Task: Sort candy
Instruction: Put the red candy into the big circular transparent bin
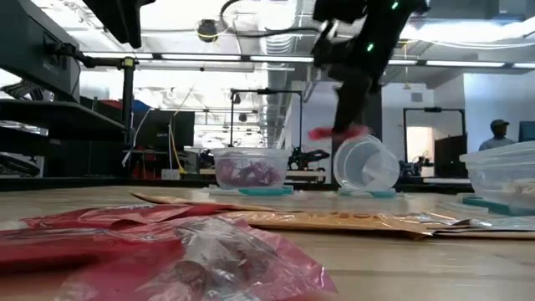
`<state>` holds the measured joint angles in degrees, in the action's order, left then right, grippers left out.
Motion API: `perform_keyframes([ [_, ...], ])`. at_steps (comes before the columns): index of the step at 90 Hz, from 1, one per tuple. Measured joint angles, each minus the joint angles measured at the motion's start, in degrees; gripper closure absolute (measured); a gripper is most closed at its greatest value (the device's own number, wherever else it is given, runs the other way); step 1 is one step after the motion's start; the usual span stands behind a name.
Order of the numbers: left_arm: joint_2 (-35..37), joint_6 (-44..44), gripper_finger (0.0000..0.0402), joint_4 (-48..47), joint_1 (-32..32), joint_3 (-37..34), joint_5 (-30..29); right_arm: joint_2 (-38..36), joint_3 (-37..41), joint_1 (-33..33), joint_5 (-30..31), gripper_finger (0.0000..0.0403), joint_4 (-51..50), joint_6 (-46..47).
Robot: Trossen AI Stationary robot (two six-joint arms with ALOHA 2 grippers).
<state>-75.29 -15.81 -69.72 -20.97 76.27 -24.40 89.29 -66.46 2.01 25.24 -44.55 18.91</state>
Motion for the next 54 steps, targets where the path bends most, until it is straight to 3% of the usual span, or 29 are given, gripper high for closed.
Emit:
perform_keyframes([
  [29, 0.0, -0.5, 0.0258, 0.0, 0.0, 0.0, 0.0, -6.2, 0.7, -3.8, 0.9, 0.0403, 0.5, 4.7],
  [40, 0.0, -1.2, 0.0258, 0.0, 0.0, 0.0, 0.0, -4.3, 3.3, -8.1, -2.1, 0.0403, 6.2, 7.8],
  [54, 0.0, -0.9, 0.0258, 0.3, 0.0, 0.0, 0.0, 0.0, 6.5, -12.0, -1.1, 0.0391, 13.0, 12.9],
])
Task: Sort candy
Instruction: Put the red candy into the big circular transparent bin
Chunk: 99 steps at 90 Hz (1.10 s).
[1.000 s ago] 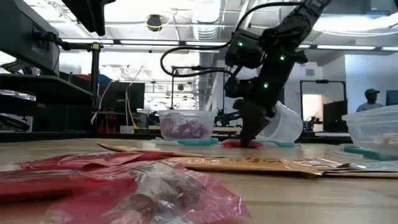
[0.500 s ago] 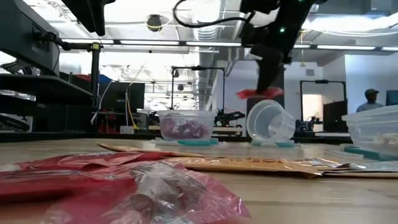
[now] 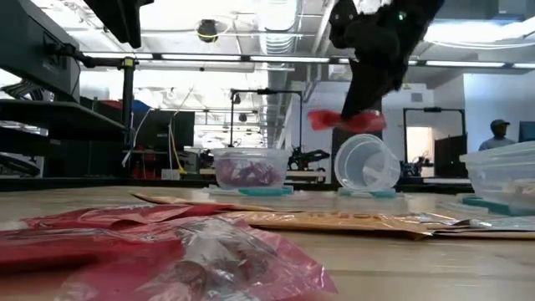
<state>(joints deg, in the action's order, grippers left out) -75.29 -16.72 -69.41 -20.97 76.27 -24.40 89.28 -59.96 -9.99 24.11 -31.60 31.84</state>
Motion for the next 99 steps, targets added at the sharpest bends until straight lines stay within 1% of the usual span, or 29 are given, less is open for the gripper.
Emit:
perform_keyframes([
  [9, 0.0, 0.9, 0.0258, 0.7, 0.0, 0.0, 0.0, 1.2, 0.1, -0.1, -0.1, 0.0357, -0.4, 1.5],
  [24, 0.0, 1.2, 0.0258, 1.1, 0.0, 0.0, 0.0, -0.6, 0.0, 1.1, 0.9, 0.0277, -1.0, -0.6],
  [35, 0.0, 1.2, 0.0258, 1.1, 0.0, 0.0, 0.0, -2.9, -1.2, 3.2, 2.9, 0.0219, -5.6, -2.5],
  [45, 0.0, 1.9, 0.0258, 1.1, 0.0, 0.0, 0.0, -3.8, -3.0, 5.1, 5.1, 0.0187, -8.4, -4.3],
  [56, 0.0, 2.5, 0.0258, 1.1, 0.0, 0.0, 0.0, -3.8, -3.8, 6.5, 10.4, 0.0179, -11.1, -6.0],
  [73, 0.0, 2.7, 0.0258, 1.0, 0.0, 0.0, 0.0, -3.8, -3.8, 7.6, 14.7, 0.0187, -16.8, -5.1],
  [81, 0.0, 3.5, 0.0258, 1.0, 0.0, 0.0, 0.0, -3.7, -3.8, 8.4, 15.2, 0.0192, -18.7, -5.0],
  [99, 0.0, 3.6, 0.0258, 1.0, 0.0, 0.0, 0.0, -3.7, -1.3, 9.8, 15.1, 0.0197, -17.5, -5.2],
])
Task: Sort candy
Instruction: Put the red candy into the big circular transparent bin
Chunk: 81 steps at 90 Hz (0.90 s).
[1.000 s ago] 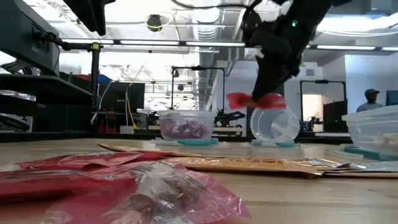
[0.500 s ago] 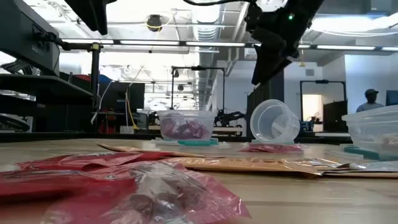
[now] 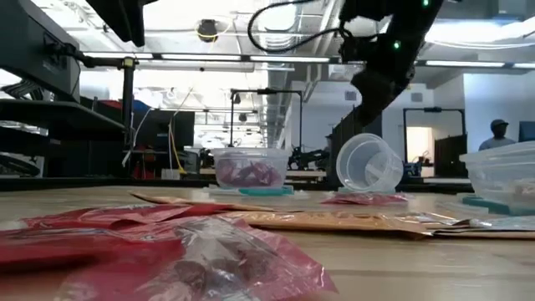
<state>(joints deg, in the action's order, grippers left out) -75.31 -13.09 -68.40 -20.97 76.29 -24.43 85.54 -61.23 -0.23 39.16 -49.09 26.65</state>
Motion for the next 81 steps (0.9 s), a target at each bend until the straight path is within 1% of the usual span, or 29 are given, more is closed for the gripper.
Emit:
perform_keyframes([
  [19, 0.0, -0.2, 0.0258, 0.2, 0.0, -0.7, 0.0, 0.0, 3.3, 1.3, -0.3, 0.0197, 4.0, -0.1],
  [39, 0.0, -0.2, 0.0258, 0.3, 0.0, -4.8, 0.0, 0.0, 5.3, 2.5, -0.3, 0.0198, 5.3, -0.3],
  [64, 0.0, -0.3, 0.0258, 2.5, 0.0, -6.2, 0.0, 0.0, 5.3, 7.9, 0.0, 0.0198, 5.4, -2.6],
  [74, 0.0, -0.3, 0.0258, 3.3, 0.0, -6.2, 0.0, 0.0, 5.3, 9.9, -2.2, 0.0199, 5.4, -2.7],
  [81, 0.0, -0.3, 0.0258, 3.4, 0.0, -6.2, 0.0, 0.0, 5.3, 11.4, -4.1, 0.0208, 5.4, -2.7],
])
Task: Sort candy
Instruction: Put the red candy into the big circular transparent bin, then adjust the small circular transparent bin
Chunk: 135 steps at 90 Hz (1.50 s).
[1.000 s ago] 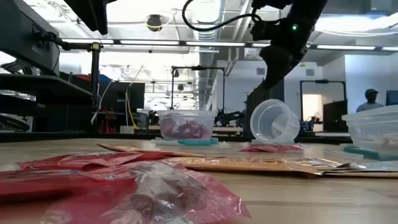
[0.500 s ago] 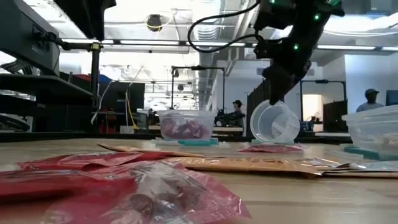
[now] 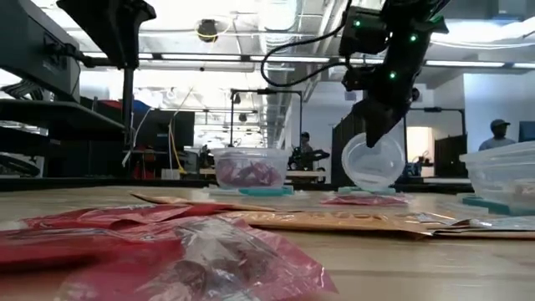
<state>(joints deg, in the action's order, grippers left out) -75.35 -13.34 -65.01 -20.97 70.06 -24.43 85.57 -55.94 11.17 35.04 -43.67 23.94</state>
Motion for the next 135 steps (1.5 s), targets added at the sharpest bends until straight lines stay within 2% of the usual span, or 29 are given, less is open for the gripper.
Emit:
perform_keyframes([
  [13, 0.0, 0.0, 0.0258, 0.3, 0.0, 0.0, 0.0, 0.0, 0.0, 2.7, -2.8, 0.0258, 0.0, -0.4],
  [30, 0.0, 0.2, 0.0258, 0.6, 0.0, 0.0, 0.0, 0.1, 0.0, 5.5, -8.3, 0.0374, 0.0, -2.0],
  [35, 0.0, 0.2, 0.0258, 0.6, 0.0, 0.0, 0.0, 0.0, 0.0, 5.6, -9.6, 0.0392, 0.0, -2.3],
  [48, 0.0, 0.7, 0.0258, 0.6, 0.0, 0.0, 0.0, 0.0, -0.1, 5.8, -13.5, 0.0397, 0.1, -2.4],
  [62, 0.0, 0.7, 0.0258, 0.7, 0.0, 0.0, 0.0, -0.5, -2.6, 7.3, -22.0, 0.0399, -4.0, -2.2],
  [72, 0.0, 0.6, 0.0258, 0.7, 0.0, 0.0, 0.0, -0.5, -4.1, 10.6, -27.0, 0.04, -7.2, -1.9],
  [96, 0.0, 0.4, 0.0258, 1.2, 0.0, 0.0, 0.0, 0.1, -4.4, 19.4, -36.5, 0.0397, -7.7, -1.9],
  [109, 0.0, 0.3, 0.0258, 1.2, 0.0, 0.0, 0.0, 0.0, -4.4, 21.0, -37.9, 0.0367, -5.1, -2.4],
  [135, 0.0, -0.2, 0.0258, 1.2, 0.0, 0.0, 2.4, 0.0, -4.4, 22.1, -38.2, 0.028, -4.8, -2.9],
])
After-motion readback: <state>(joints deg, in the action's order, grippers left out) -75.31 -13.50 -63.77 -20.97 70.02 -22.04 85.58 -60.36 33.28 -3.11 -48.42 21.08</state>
